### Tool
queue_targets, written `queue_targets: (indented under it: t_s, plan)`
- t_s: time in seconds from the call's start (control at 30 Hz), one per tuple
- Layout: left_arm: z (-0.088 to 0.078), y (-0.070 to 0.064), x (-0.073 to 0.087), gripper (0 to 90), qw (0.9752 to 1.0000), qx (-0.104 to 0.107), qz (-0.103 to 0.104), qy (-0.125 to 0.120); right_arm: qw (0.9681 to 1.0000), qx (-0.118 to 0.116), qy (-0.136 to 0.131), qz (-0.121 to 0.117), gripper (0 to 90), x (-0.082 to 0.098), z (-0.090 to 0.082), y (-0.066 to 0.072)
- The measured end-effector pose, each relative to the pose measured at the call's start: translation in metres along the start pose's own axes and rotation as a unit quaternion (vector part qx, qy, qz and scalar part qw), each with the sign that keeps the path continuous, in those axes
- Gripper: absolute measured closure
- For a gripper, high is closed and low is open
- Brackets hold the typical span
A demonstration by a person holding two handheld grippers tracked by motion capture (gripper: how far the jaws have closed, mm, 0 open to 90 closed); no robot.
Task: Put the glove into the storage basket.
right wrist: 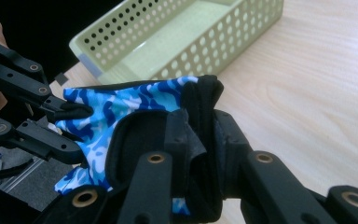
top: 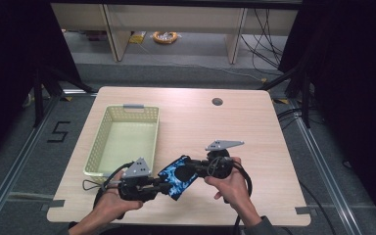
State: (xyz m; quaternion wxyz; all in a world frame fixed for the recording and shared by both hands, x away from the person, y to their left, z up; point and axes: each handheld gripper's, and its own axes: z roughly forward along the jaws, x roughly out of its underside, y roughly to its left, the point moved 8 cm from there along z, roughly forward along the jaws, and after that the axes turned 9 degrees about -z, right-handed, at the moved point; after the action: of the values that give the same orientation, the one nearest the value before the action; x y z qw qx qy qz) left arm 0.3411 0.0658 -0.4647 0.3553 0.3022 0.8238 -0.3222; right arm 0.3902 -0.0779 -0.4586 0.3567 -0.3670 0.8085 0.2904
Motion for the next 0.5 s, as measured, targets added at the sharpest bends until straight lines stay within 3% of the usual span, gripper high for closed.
queue_targets:
  t_s: [0.13,0.23,0.37,0.43,0.5]
  plan:
    - [-0.013,0.008,-0.009,76.1,1.0,-0.006,-0.004,-0.006,0.9999,-0.008,-0.005,-0.005,77.9,-0.022,0.007,0.003]
    - [-0.024,0.017,-0.017,76.1,0.9997,-0.012,-0.018,-0.014,0.9999,-0.015,-0.002,-0.002,77.9,-0.033,0.011,0.006]
    - [-0.032,0.023,-0.021,76.1,0.9996,-0.015,-0.02,-0.017,0.9998,-0.015,-0.001,-0.014,77.9,-0.044,0.017,0.005]
    - [-0.037,0.028,-0.023,76.1,0.9993,-0.022,-0.024,-0.017,0.9997,-0.021,0.005,-0.01,77.9,-0.052,0.021,0.007]
    - [-0.041,0.033,-0.025,76.1,0.9992,-0.024,-0.025,-0.019,0.9995,-0.021,0.01,-0.023,77.9,-0.062,0.029,0.007]
